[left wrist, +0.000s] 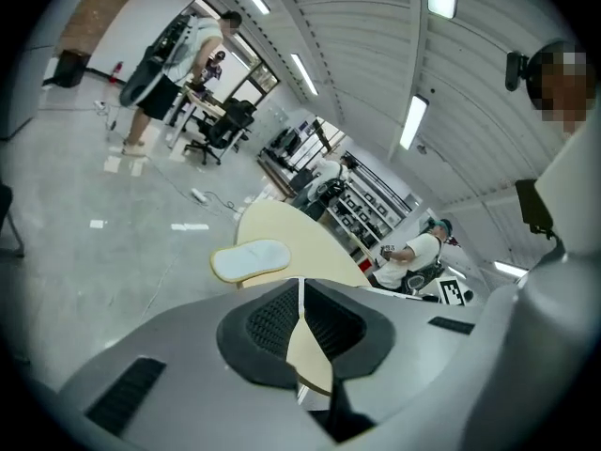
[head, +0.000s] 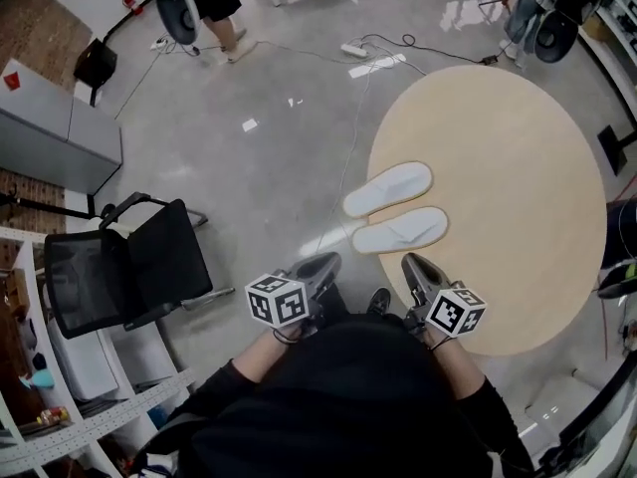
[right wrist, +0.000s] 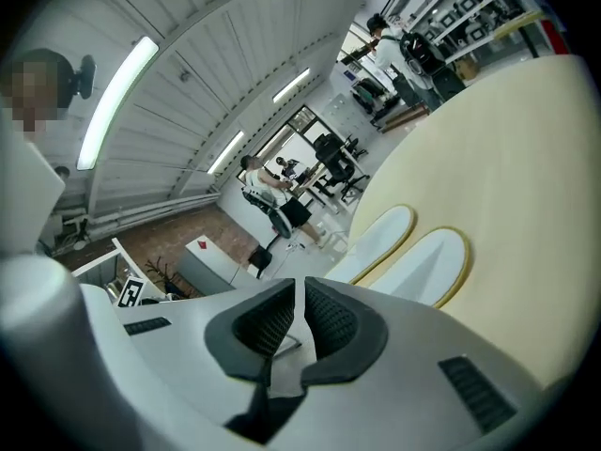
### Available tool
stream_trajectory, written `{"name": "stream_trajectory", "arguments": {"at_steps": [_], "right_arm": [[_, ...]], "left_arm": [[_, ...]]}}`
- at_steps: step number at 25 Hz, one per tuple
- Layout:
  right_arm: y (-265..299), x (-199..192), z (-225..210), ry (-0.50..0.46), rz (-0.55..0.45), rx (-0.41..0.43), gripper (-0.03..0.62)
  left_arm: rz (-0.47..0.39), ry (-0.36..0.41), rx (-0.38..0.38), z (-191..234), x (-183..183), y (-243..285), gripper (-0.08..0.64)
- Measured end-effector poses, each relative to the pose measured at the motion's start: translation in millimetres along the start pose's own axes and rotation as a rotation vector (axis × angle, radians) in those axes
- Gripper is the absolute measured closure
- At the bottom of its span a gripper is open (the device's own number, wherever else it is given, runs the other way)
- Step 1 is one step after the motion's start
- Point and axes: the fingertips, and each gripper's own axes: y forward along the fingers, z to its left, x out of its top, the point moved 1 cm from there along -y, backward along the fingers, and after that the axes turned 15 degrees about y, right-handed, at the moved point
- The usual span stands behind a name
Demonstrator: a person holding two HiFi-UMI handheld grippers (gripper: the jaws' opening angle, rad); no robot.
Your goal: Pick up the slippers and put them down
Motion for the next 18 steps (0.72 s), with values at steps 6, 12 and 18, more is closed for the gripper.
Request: {"name": "stream_trajectory", "arguments": {"at_steps": [6,12,18], "right_arm": [[16,10,-5,0.134,-0.207,-0.124,0.572],[50,-13,-11,0.214,-0.296,-0.239,0.496],[51,-30,-31,0.397,-0.422,-0.269,0.423]], "left_arm": [[0.133,0.170,-0.157,33,41,41,0.534],[0.283,0.183,-0.260,86,49,77,0.532],[0.431,0.249,-0.305,117,43,119,0.412]]}}
